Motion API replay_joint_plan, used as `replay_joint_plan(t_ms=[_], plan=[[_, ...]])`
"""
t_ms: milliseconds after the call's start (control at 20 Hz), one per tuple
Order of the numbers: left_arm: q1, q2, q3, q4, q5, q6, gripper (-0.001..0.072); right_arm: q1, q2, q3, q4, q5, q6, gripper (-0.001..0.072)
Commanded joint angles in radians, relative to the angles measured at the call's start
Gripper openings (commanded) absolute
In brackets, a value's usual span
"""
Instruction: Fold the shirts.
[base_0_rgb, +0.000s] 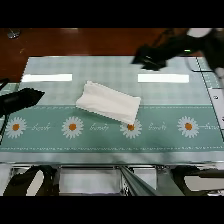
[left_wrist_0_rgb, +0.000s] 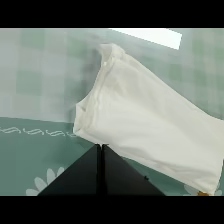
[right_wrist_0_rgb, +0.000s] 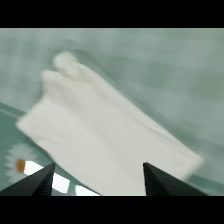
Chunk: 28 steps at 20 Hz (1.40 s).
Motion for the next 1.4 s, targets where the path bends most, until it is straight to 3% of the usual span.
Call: replay_joint_plan(t_ms=[0, 150, 200, 250, 300, 400, 550, 750, 1050, 1100, 1150, 1200, 1350], plan=[[-0.002, -0.004, -0.004, -0.015, 0.029, 0.001, 0.0021, -0.130, 0.348, -0.325, -0.546, 0.012, 0.190, 0.0630], [-0.017, -0.029, -0.013, -0.016, 0.023, 0.004, 0.0020, -0.152, 0.646, -0.840, -0.510, -0.367, 0.426, 0.0630], [-0.031, -0.041, -0.015, -0.015, 0.018, 0.004, 0.0020, -0.152, 0.693, -0.981, -0.420, -0.475, 0.480, 0.0630], [-0.047, -0.055, -0.016, -0.016, 0.013, 0.004, 0.0020, -0.152, 0.699, -1.085, -0.282, -0.549, 0.469, 0.0630], [-0.069, -0.071, -0.016, -0.016, 0.013, 0.003, 0.0021, -0.147, 0.677, -1.150, -0.135, -0.599, 0.400, 0.0630], [-0.117, -0.103, -0.016, -0.016, 0.014, 0.003, 0.0021, -0.121, 0.567, -1.175, 0.118, -0.613, 0.167, 0.0630], [-0.174, -0.151, -0.016, -0.016, 0.014, 0.003, 0.0021, -0.079, 0.368, -1.117, 0.338, -0.571, -0.052, 0.0630], [-0.206, -0.181, -0.016, -0.016, 0.014, 0.003, 0.0021, -0.004, 0.147, -0.968, 0.421, -0.467, -0.159, 0.0629], [-0.206, -0.181, -0.016, -0.016, 0.017, 0.003, 0.0021, 0.086, -0.034, -0.749, 0.424, -0.407, -0.159, 0.0600], [-0.206, -0.181, -0.016, -0.016, 0.017, 0.003, 0.0021, 0.092, -0.053, -0.721, 0.424, -0.393, -0.164, 0.0448], [-0.206, -0.181, -0.016, -0.016, 0.017, 0.003, 0.0021, 0.092, -0.064, -0.695, 0.426, -0.380, -0.185, 0.0137], [-0.206, -0.181, -0.016, -0.016, 0.017, 0.003, 0.0021, 0.092, -0.064, -0.669, 0.425, -0.375, -0.222, 0.0029], [-0.206, -0.181, -0.016, -0.016, 0.017, 0.003, 0.0021, 0.092, -0.064, -0.512, 0.374, -0.321, -0.219, 0.0028]])
